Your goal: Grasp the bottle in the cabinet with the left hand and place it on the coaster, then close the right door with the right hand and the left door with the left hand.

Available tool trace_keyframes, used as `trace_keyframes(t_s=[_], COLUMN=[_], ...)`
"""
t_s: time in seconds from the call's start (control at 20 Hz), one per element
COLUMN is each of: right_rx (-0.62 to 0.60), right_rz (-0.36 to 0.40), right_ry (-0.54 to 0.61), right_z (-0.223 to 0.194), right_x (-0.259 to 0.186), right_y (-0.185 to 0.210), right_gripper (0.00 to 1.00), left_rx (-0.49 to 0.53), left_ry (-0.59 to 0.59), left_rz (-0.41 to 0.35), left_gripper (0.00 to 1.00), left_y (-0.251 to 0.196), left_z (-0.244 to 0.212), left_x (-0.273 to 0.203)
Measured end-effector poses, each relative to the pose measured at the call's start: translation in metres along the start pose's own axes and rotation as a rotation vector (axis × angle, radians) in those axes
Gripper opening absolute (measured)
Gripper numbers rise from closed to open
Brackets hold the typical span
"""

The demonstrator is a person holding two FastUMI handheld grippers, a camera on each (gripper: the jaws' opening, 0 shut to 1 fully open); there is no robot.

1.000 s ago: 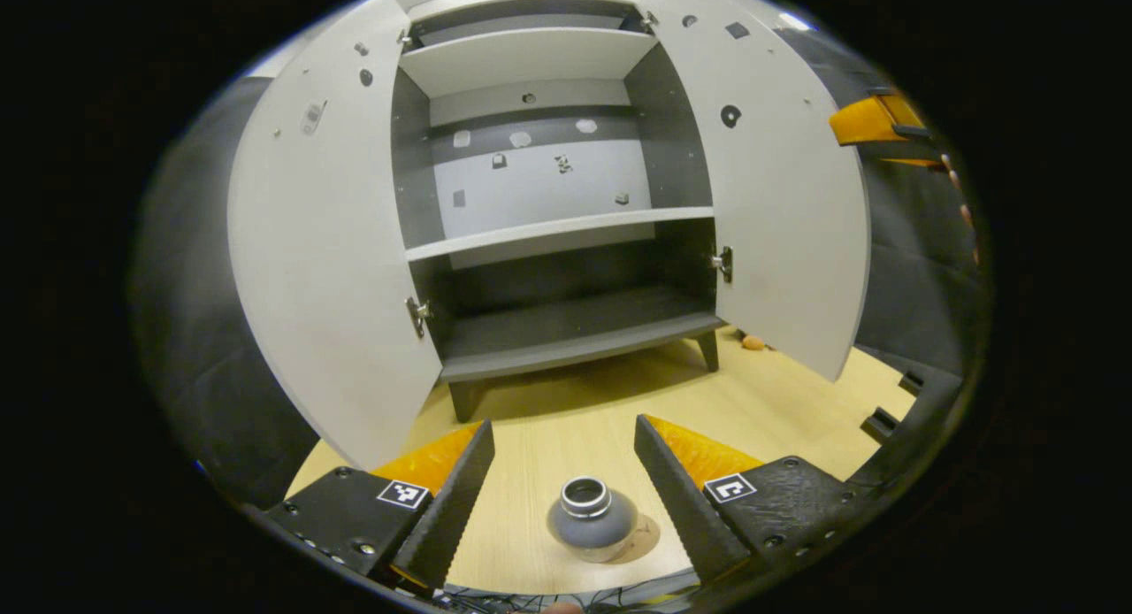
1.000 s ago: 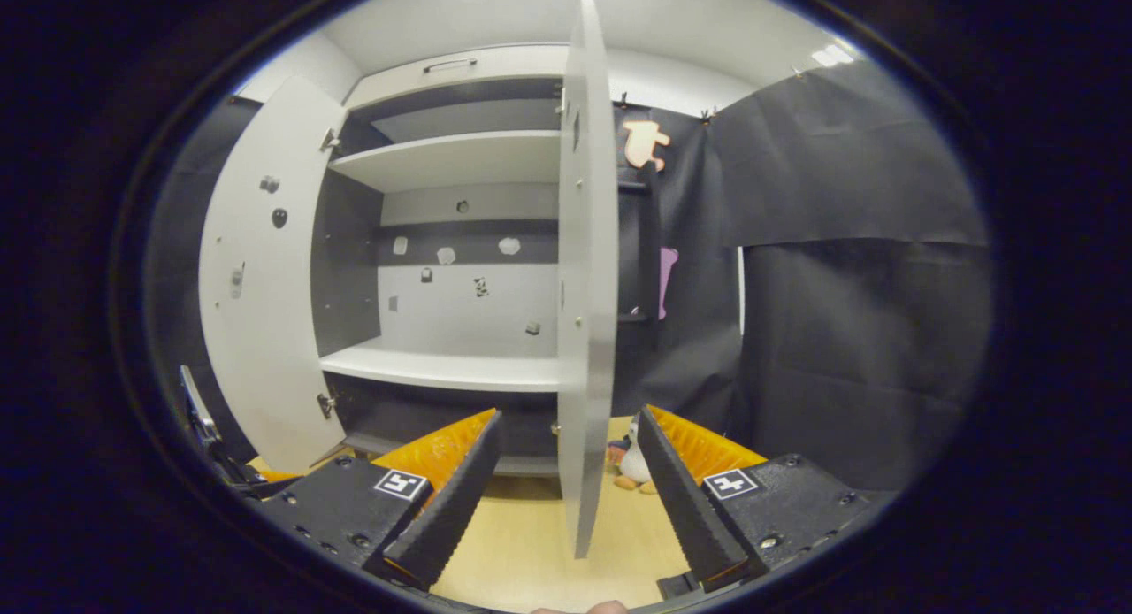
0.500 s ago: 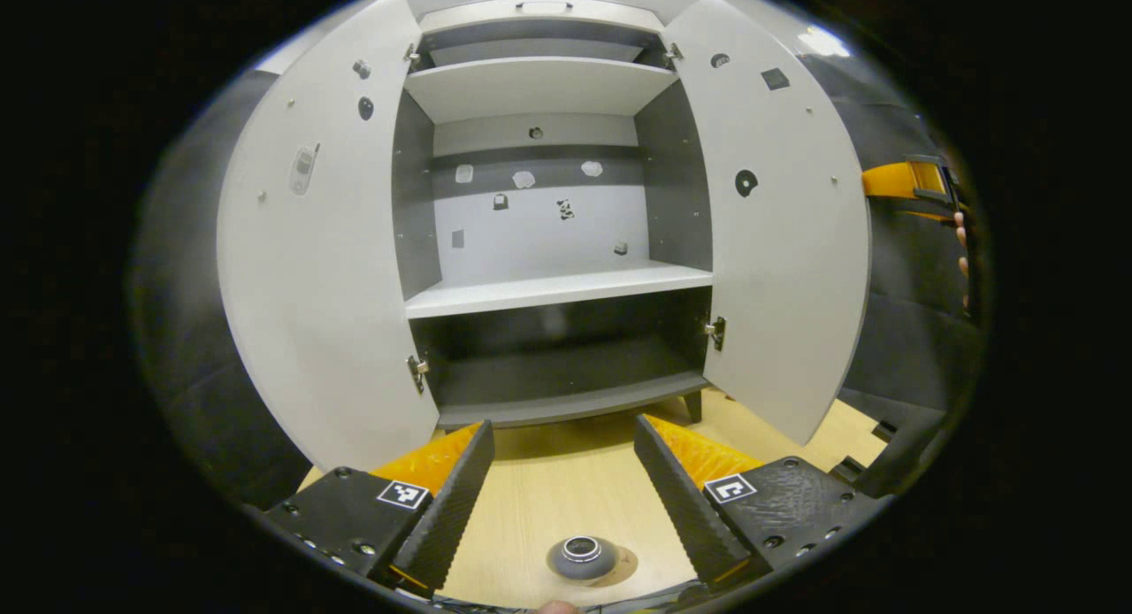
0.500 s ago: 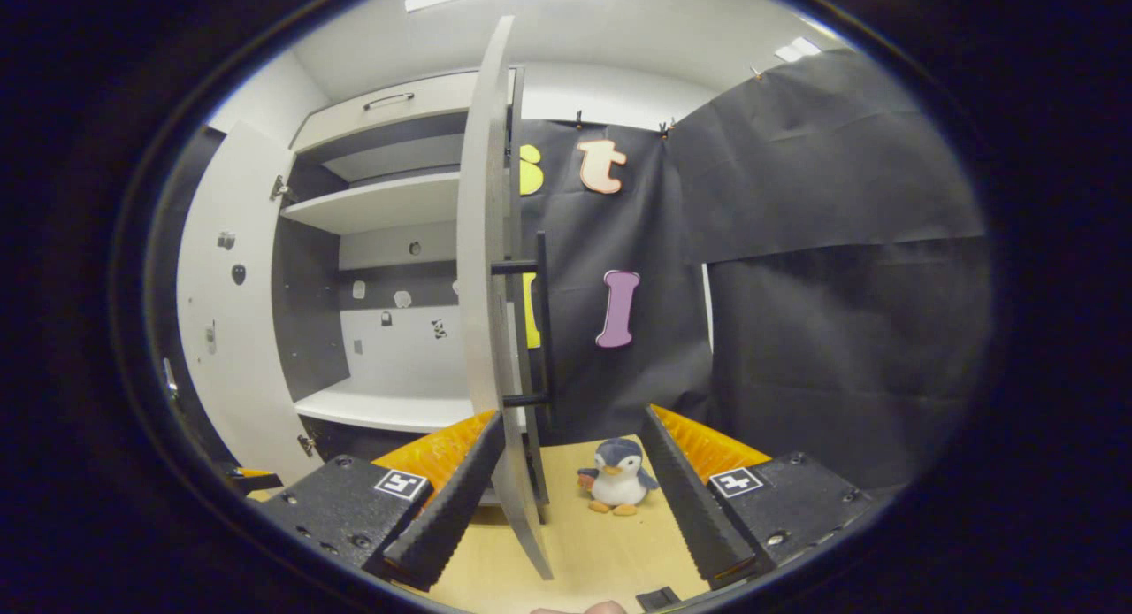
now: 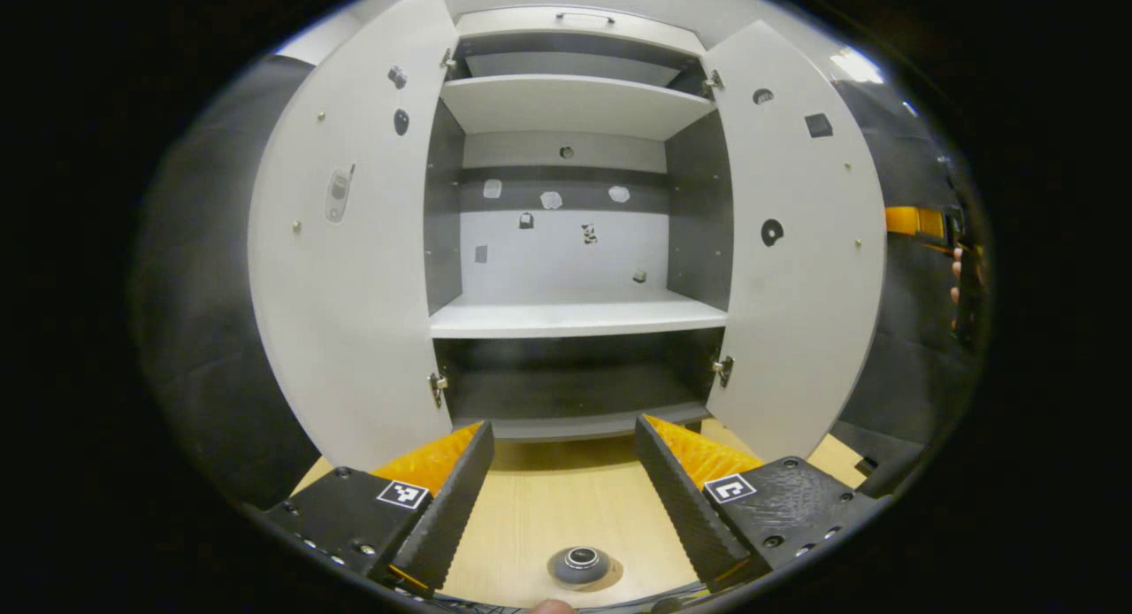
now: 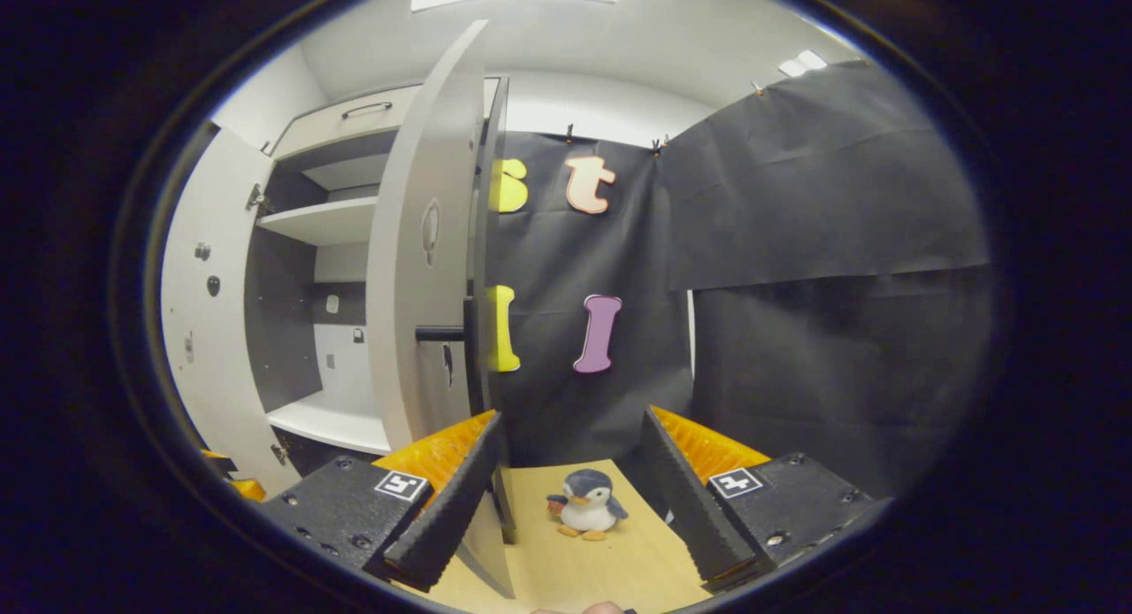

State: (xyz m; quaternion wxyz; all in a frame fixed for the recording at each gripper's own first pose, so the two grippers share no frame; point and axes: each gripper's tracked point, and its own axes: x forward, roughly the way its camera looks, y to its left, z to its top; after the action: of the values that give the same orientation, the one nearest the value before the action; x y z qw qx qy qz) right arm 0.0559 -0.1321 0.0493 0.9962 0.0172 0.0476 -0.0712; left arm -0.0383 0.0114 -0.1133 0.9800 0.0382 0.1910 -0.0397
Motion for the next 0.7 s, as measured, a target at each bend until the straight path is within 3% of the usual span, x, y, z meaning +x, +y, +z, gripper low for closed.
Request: trace_keyframes(t_s=[0.2,0.45,0.6,0.7], right_rx=[-0.014,-0.033,-0.025,-0.027], right_rz=[0.029,0.07,0.131,0.178], right_ry=[0.009,-0.002,0.01,0.019], right_z=[0.001,0.001,0.001,-0.001], right_x=[0.006,0.004,0.002,0.0], right_y=[0.001,0.011,0.022,0.035], right_gripper=[0.95,0.98,0.94,0.98], left_rx=[-0.007,-0.006,0.004,-0.018], left_ry=[0.001,-0.03,-0.027,-0.039], left_rz=[0.07,0.15,0.185,0.193], left_gripper=[0.98,0.97,0.96,0.97], left_y=[0.025,0.056,0.072,0.078], left_z=[0.014,0.035,0.036,0.038], left_x=[-0.011,-0.027,-0.036,-0.043])
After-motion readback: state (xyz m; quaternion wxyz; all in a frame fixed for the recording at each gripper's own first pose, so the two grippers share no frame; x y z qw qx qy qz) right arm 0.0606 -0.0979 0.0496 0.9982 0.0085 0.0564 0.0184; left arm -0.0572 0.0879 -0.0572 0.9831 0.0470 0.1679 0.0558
